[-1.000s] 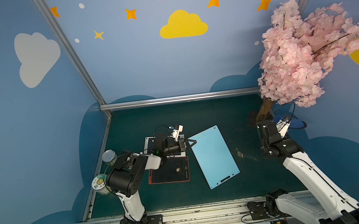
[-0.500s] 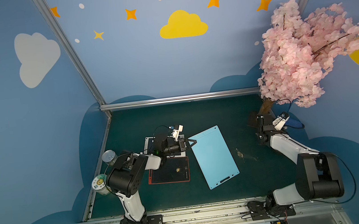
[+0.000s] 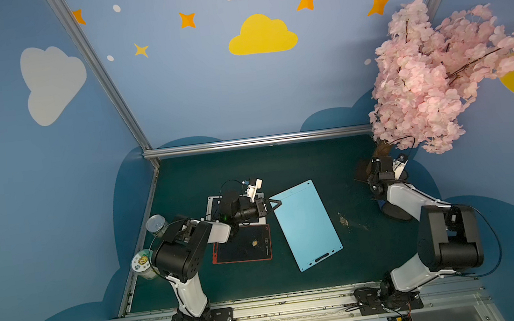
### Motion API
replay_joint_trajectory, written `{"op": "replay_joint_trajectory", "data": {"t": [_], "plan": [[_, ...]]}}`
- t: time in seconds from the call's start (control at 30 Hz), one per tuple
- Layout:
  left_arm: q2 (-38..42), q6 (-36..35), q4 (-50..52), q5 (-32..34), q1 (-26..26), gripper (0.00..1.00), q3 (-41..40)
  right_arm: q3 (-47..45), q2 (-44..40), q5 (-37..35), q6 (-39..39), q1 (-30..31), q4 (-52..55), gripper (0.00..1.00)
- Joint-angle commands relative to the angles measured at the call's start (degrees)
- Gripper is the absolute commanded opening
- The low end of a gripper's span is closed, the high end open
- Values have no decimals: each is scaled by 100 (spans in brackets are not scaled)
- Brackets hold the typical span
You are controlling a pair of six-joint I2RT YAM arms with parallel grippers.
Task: Wipe the drawing tablet
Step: Place the cleaning item at the center of the board, then place the drawing tablet at the center of the board.
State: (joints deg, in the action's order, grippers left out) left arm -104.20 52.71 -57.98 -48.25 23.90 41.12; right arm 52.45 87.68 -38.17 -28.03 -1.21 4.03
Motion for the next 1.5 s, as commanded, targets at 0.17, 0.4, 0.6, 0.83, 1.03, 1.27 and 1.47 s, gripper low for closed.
{"op": "replay_joint_trajectory", "data": {"t": [0.17,0.4,0.6,0.83,1.03,1.27,1.47], "plan": [[169,-92,-106,-132,-5,3,49,-359,-1600,984,-677,233,1568,94],[343,-212,40,-110,1,3,52,-1368,-3455,2474,-399,546,1591,94],[1176,-770,1401,436,58,3,560,-1439,-4435,3620,144,1064,2015,94],[1462,-4208,7140,3406,664,3,4195,-1612,-5023,4245,-114,1630,2523,94],[-781,-7051,9284,6662,1515,3,7927,-1914,-5997,4377,158,1914,2666,94],[-3166,-10293,7573,8948,2254,3,9216,-1655,-7153,3525,126,1917,3644,94],[-4177,-11682,6417,9525,2605,3,9730,-1114,-7982,3190,70,1928,4161,94]]}}
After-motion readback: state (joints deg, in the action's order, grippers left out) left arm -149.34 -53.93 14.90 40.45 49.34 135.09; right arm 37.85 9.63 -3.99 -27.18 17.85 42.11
